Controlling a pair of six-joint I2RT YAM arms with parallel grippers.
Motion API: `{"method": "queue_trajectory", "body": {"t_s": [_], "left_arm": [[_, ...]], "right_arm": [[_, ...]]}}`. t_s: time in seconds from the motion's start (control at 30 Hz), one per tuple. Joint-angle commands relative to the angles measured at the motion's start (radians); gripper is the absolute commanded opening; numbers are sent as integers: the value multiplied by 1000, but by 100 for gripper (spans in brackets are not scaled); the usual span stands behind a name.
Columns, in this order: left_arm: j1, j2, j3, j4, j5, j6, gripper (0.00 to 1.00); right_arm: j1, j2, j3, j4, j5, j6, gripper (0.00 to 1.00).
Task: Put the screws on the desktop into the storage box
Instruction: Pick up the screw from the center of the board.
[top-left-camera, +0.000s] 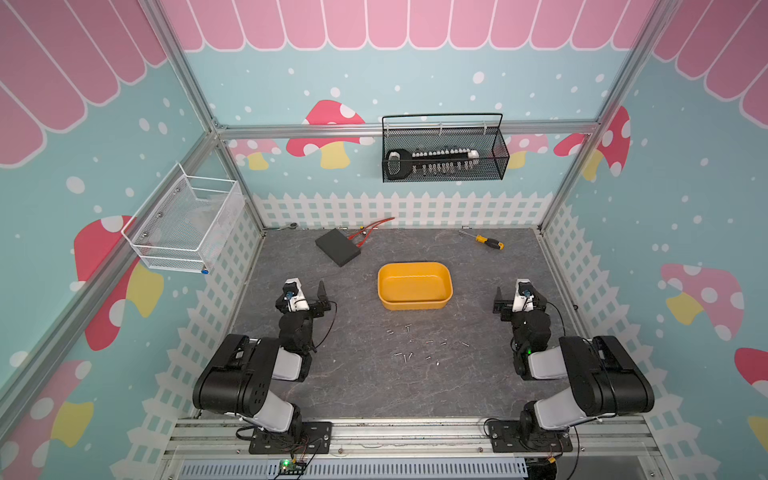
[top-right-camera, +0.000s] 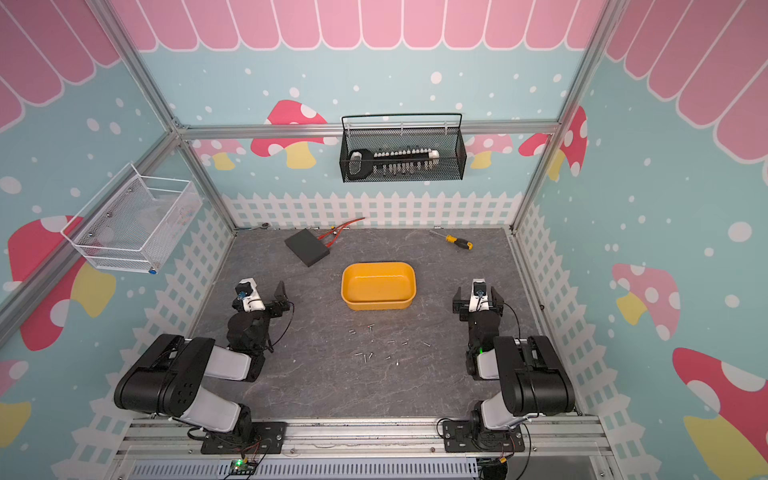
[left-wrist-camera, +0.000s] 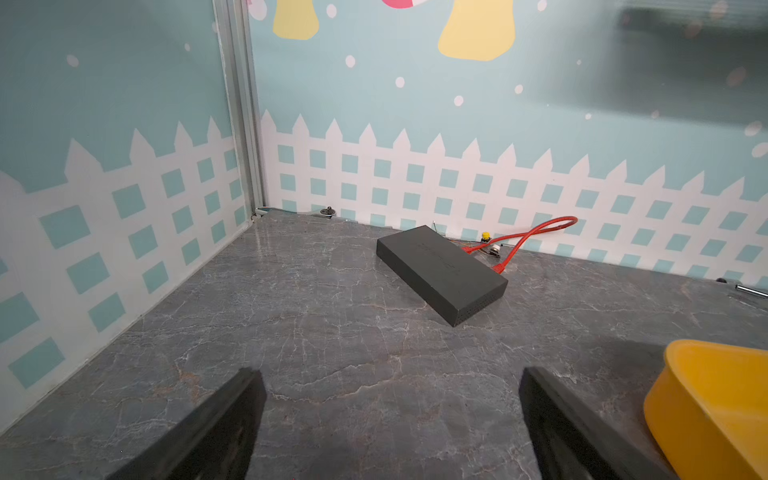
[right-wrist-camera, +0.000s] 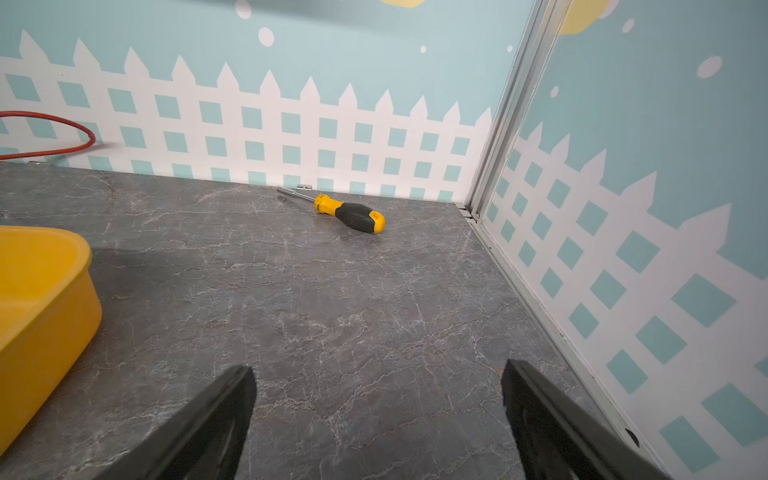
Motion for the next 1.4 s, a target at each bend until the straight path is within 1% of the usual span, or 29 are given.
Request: {"method": "queue_trajectory", "body": {"t_s": [0.0,0.87,1.07,1.1,1.13,1.17,1.2,1.23,1.27,1.3,1.33,1.37], "left_arm": [[5,-12,10,-4,13,0,99],[7,-10,12,-4,18,-2,99],[22,-13,13,-10,42,-6,99],[22,-14,11,-10,42,-6,97],[22,-17,10,-10,42,-6,94],[23,-16,9,-7,77,-1,87],[19,-22,16,-21,101,15,80],[4,-48,30,-72,97,32,77],[-15,-80,49,-128,59,48,77],[-50,-138,87,-226,-29,63,77],[-75,-188,142,-369,-83,55,77],[-82,-226,181,-453,-132,16,77]], "right_arm": [[4,-1,8,10,12,4,99],[3,2,11,10,12,4,99],[3,2,10,10,11,3,99],[3,2,11,9,12,3,99],[3,1,10,10,12,3,99],[3,-3,9,10,12,2,99],[4,-3,7,18,13,1,99],[14,-14,21,-3,27,-7,99],[22,-46,51,-84,28,-16,99],[32,-88,100,-206,50,-21,98],[32,-130,156,-331,70,-9,96],[32,-156,199,-421,82,-13,96]]}}
